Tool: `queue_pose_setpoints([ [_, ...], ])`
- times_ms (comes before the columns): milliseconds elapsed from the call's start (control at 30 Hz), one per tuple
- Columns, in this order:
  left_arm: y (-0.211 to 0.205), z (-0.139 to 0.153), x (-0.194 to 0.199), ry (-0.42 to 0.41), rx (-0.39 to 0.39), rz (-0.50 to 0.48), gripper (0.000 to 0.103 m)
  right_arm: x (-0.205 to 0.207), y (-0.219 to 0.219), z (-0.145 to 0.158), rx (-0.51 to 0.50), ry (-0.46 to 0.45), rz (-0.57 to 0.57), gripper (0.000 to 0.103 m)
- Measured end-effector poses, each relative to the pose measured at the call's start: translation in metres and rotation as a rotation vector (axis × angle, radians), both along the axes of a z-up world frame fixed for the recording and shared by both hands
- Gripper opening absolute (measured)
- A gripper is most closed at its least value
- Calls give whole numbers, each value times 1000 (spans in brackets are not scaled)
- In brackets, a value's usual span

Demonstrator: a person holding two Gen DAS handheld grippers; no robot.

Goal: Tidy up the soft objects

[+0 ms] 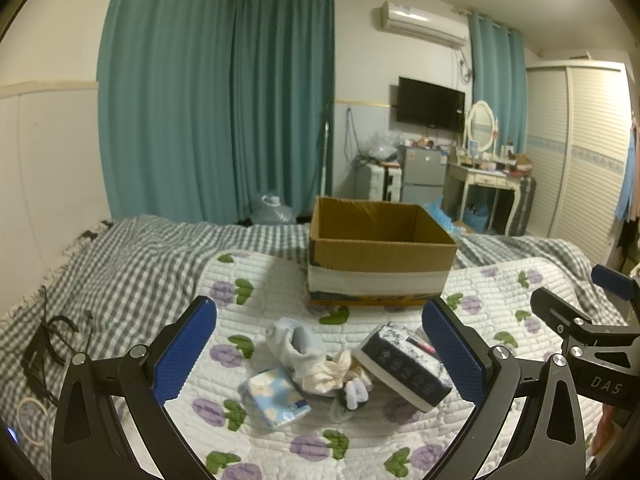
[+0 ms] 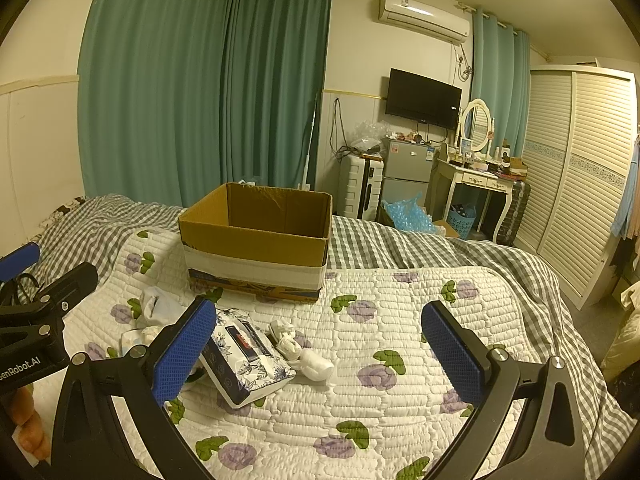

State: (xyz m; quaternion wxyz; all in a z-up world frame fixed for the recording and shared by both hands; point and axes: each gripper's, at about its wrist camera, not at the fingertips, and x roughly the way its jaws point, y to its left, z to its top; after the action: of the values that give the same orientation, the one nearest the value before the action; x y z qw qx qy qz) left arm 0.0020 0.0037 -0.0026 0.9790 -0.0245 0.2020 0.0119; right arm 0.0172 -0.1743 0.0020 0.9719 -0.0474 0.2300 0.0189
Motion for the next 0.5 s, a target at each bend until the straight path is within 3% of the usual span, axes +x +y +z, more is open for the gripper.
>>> queue_pose_setpoints([
  [500, -1, 0, 0, 1, 3, 1, 103, 0, 0, 1, 1, 2, 3, 103],
])
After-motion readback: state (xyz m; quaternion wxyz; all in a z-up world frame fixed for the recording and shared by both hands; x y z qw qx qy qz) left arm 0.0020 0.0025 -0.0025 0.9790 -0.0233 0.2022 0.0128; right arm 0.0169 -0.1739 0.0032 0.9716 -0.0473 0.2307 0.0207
